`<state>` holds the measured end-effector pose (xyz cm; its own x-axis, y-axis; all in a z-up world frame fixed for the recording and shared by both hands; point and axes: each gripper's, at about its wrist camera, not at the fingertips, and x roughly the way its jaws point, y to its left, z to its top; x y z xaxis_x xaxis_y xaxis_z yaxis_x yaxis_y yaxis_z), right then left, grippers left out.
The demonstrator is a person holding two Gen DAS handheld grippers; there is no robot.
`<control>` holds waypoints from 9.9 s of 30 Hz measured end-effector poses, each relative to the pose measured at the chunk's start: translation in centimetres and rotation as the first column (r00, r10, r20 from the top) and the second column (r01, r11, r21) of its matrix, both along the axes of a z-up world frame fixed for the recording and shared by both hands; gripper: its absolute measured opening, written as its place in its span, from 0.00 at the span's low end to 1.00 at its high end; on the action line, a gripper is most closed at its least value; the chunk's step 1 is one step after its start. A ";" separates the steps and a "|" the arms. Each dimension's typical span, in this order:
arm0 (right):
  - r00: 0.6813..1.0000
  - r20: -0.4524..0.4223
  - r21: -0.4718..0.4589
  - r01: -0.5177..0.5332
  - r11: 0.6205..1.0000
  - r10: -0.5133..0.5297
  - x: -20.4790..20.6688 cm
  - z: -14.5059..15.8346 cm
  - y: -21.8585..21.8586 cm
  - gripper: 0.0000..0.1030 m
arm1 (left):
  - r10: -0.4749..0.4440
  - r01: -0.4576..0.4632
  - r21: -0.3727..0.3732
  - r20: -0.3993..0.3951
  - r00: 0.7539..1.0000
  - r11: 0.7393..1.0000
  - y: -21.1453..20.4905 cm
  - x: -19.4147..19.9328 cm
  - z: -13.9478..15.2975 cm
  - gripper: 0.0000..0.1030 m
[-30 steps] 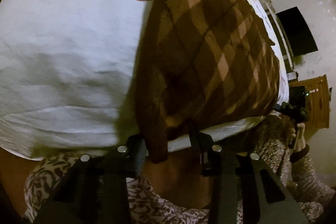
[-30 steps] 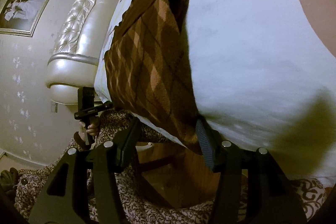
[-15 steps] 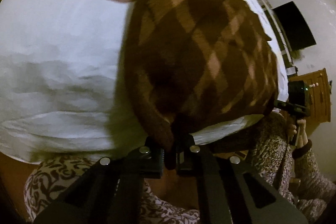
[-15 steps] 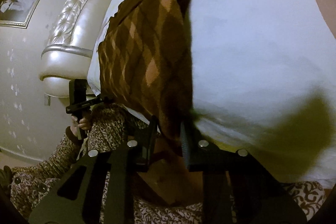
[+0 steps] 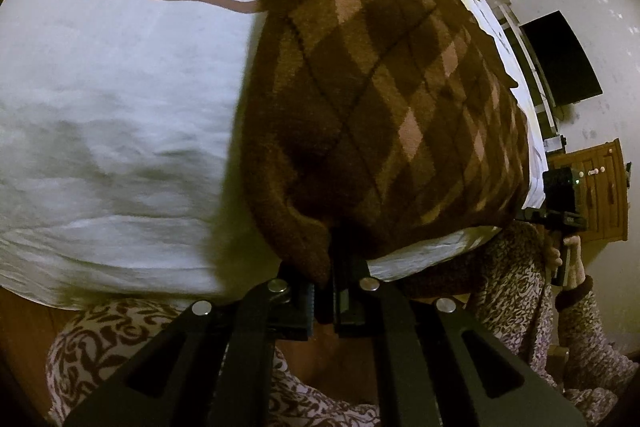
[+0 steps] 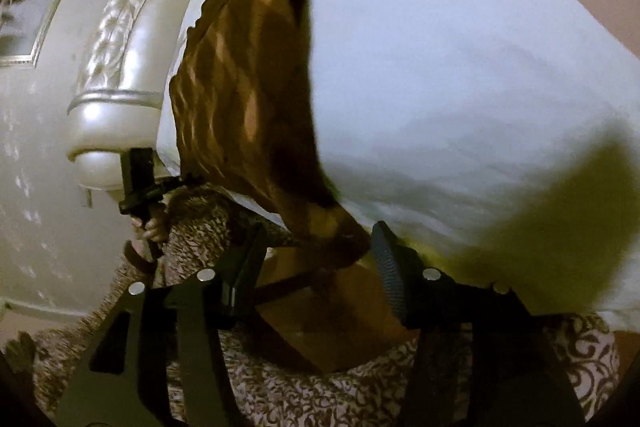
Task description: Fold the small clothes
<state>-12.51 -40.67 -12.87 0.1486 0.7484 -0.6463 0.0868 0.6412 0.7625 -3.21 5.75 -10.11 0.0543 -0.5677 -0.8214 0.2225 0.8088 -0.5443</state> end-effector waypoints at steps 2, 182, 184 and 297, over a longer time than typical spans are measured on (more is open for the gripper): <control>1.000 -0.002 0.007 0.000 1.000 0.000 0.1 -0.1 0.0 0.55 | 0.002 -0.002 -0.001 -0.003 1.000 1.000 0.0 0.0 0.0 0.05; 0.863 0.180 0.253 0.424 0.870 -0.473 9.8 3.1 -3.1 0.55 | 0.331 -0.303 -0.416 -0.005 0.944 0.858 6.7 9.0 4.4 0.62; 0.873 0.184 0.236 0.407 0.882 -0.452 9.5 3.2 -2.4 0.55 | 0.341 -0.322 -0.429 -0.034 0.939 0.844 6.9 8.8 3.7 0.62; 0.917 0.153 0.021 0.370 0.929 -0.369 5.8 1.9 -0.5 0.02 | 0.275 -0.255 -0.150 0.137 0.952 0.955 4.3 9.3 2.5 0.04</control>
